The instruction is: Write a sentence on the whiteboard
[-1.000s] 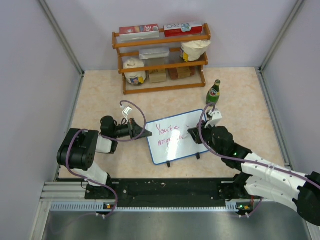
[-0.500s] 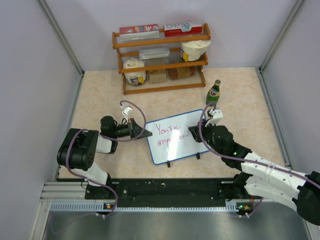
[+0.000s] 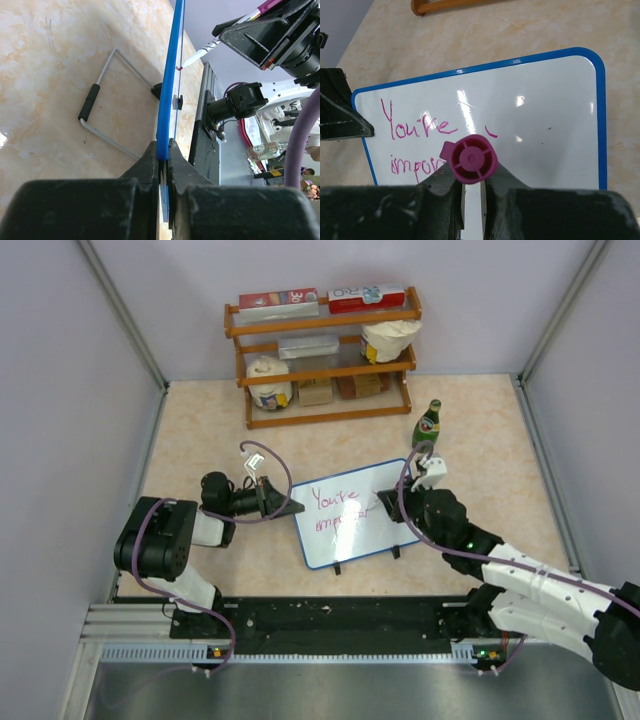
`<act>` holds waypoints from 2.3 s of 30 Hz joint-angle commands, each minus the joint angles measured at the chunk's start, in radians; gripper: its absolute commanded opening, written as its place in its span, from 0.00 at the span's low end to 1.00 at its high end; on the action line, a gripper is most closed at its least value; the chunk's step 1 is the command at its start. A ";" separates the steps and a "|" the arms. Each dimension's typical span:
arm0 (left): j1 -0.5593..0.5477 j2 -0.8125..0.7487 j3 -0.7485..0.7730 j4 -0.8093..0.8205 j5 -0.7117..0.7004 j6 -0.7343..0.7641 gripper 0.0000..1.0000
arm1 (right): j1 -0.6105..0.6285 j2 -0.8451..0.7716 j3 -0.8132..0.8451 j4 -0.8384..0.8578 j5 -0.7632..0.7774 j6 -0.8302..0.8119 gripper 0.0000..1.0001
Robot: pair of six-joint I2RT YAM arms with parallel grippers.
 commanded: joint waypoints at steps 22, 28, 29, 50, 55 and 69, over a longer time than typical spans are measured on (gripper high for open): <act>0.015 0.015 -0.003 0.049 -0.053 0.050 0.00 | -0.015 -0.062 -0.034 -0.032 -0.031 -0.007 0.00; 0.015 0.015 -0.003 0.049 -0.052 0.052 0.00 | -0.015 -0.082 -0.001 -0.029 -0.025 -0.011 0.00; 0.015 0.012 -0.003 0.049 -0.052 0.050 0.00 | -0.015 -0.088 0.003 -0.028 -0.023 -0.014 0.00; 0.015 0.012 -0.005 0.048 -0.050 0.052 0.00 | -0.041 -0.016 0.023 0.025 0.001 -0.010 0.00; 0.015 0.012 -0.003 0.049 -0.050 0.052 0.00 | -0.046 -0.031 0.008 0.006 0.012 -0.008 0.00; 0.015 0.013 -0.002 0.049 -0.052 0.052 0.00 | -0.077 -0.091 -0.014 -0.052 0.026 -0.017 0.00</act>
